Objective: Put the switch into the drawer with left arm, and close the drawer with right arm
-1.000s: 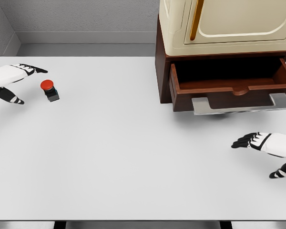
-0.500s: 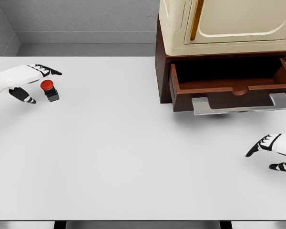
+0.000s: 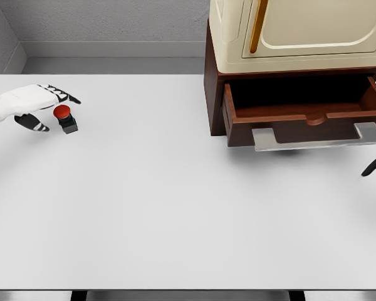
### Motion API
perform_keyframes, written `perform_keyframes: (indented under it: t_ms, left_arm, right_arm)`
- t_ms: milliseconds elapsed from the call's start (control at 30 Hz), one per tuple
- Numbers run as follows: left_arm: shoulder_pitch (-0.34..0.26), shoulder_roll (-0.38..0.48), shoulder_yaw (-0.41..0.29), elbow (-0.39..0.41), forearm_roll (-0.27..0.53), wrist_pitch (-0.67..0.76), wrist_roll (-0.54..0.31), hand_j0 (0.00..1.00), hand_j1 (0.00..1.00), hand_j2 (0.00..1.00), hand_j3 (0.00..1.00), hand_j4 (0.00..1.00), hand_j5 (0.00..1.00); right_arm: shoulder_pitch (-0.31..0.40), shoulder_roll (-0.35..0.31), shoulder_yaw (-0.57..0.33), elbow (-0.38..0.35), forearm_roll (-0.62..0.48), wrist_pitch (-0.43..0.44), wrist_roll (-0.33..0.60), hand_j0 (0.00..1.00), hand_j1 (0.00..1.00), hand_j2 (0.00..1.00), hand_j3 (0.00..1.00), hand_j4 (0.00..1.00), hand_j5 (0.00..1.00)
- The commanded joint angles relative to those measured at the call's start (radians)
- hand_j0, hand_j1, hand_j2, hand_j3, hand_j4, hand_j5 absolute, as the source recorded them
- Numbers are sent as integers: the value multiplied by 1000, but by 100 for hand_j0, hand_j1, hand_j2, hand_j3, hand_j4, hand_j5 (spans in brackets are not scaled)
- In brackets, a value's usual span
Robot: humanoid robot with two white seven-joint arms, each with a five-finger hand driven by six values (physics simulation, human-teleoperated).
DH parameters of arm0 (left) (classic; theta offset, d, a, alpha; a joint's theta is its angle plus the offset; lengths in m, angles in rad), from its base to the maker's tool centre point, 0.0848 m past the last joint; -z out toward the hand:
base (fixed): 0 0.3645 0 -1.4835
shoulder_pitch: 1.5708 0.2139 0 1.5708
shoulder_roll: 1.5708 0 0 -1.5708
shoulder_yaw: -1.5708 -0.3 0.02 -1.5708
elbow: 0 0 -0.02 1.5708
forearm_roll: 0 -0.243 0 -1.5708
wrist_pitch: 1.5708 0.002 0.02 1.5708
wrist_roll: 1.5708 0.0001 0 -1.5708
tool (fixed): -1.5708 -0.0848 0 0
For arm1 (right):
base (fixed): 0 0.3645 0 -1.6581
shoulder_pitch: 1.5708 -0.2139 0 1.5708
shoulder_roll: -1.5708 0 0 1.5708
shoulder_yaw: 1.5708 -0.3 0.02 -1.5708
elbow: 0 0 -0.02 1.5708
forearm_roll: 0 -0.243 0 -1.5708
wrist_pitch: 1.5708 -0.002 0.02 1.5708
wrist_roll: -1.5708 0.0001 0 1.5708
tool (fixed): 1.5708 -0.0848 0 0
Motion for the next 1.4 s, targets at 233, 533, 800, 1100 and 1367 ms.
perform_keyframes:
  t_ms: [233,533,800,1100,1367]
  left_arm:
    - [-20,0,0,-8,6,1,0,73,73,73,73,73,73]
    - [-18,-3,-33,-14,5,1,-1,73,73,73,73,73,73]
    - [-18,-6,-49,-12,5,1,-1,73,73,73,73,73,73]
    - [-18,-10,-52,-12,5,1,-1,44,44,44,44,44,44]
    - [-23,5,-50,-52,6,1,-1,36,36,36,36,36,36]
  right_arm:
    - [-3,-8,41,-1,-7,3,0,60,60,60,60,60,60]
    - [-26,-35,61,-1,-6,3,0,61,61,61,61,61,61]
    - [-29,-46,61,1,-6,3,0,61,61,61,61,61,61]
    - [-35,-46,81,-1,0,3,0,61,61,61,61,61,61]
    - [-34,-46,83,-1,2,3,0,61,61,61,61,61,61]
